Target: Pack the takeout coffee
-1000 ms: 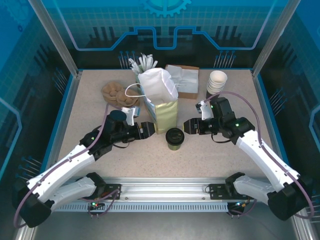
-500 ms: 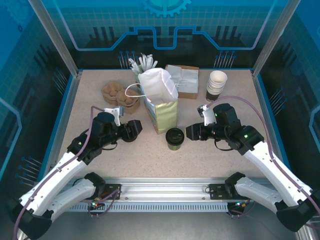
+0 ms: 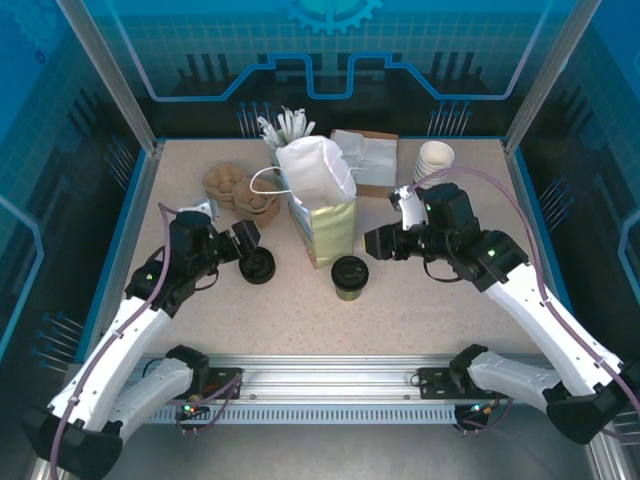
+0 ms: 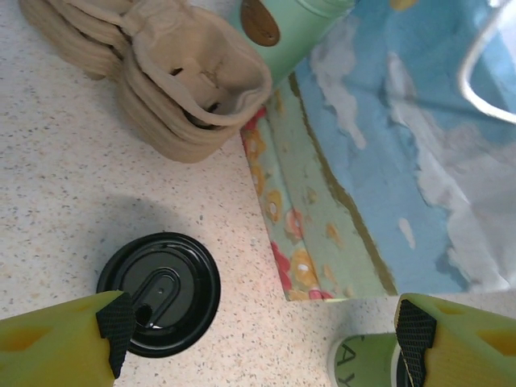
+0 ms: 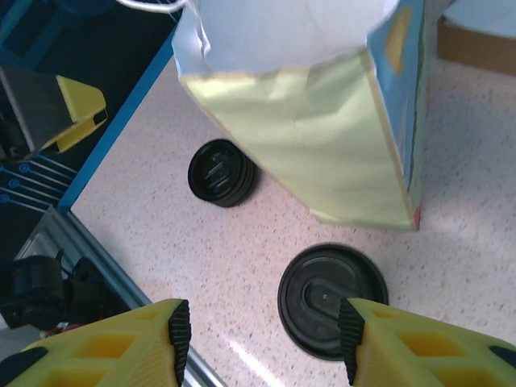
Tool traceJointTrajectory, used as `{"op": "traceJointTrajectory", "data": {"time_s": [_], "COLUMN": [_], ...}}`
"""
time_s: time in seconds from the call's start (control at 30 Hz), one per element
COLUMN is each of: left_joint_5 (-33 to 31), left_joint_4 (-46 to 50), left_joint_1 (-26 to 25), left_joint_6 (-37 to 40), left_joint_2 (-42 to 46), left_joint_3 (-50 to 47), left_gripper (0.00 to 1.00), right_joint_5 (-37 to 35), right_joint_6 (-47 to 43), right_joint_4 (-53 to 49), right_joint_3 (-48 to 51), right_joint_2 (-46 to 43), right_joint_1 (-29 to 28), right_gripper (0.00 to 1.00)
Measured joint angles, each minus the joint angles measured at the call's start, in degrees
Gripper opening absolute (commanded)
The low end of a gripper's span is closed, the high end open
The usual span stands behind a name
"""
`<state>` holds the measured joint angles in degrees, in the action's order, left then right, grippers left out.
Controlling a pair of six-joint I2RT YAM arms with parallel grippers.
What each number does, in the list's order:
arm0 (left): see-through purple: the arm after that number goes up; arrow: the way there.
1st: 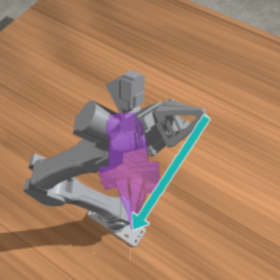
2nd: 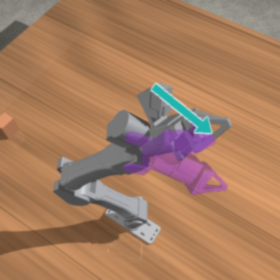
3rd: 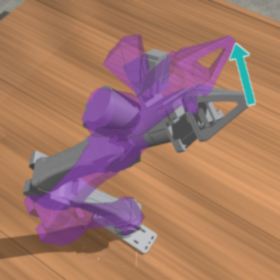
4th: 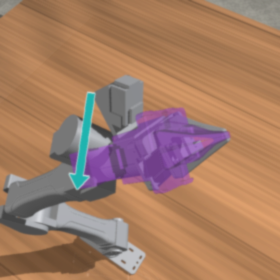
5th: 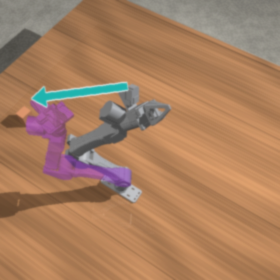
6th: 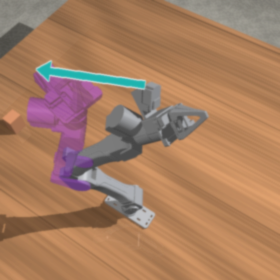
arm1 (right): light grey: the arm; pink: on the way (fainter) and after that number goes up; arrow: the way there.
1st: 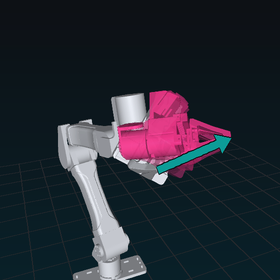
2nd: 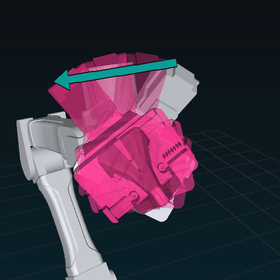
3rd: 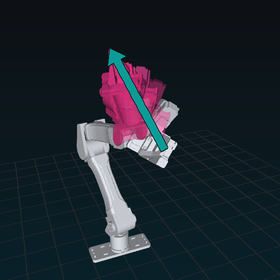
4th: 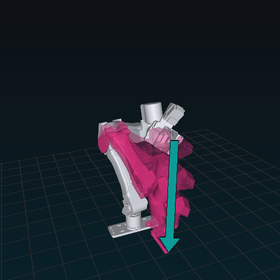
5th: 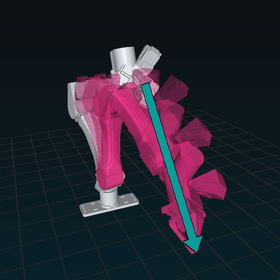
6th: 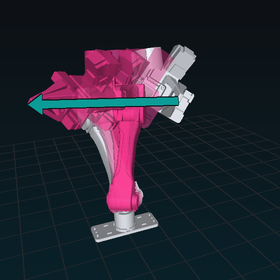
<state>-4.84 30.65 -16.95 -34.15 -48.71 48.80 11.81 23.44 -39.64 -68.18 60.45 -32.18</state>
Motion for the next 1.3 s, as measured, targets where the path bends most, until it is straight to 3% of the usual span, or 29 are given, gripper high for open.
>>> {"op": "traceJointTrajectory", "data": {"time_s": [0.33,0.73,0.93,1.13,1.3], "left_joint_5": [6.9,12.8,14.1,17.1,19.7], "left_joint_4": [0.2,3.0,4.6,4.7,4.2], "left_joint_1": [1.8,1.9,1.9,1.8,1.7], "left_joint_6": [-0.2,-0.2,-0.2,-0.2,-0.2], "left_joint_2": [-4.7,-5.7,-5.1,-3.9,-1.9], "left_joint_3": [6.0,7.9,7.9,7.0,4.3], "left_gripper": [0.84,0.84,0.83,0.80,0.78], "right_joint_5": [-2.1,-4.3,-5.9,-5.8,-5.8], "right_joint_6": [-5.5,-12.4,-14.1,-14.8,-15.6], "right_joint_4": [-4.6,-12.2,-16.5,-19.1,-20.0], "right_joint_3": [-22.5,-48.9,-57.5,-59.8,-59.8], "right_joint_2": [16.7,42.0,51.4,56.1,56.9], "right_joint_1": [5.0,5.6,5.6,5.6,5.6], "right_gripper": [0.58,0.62,0.63,0.56,0.36]}}
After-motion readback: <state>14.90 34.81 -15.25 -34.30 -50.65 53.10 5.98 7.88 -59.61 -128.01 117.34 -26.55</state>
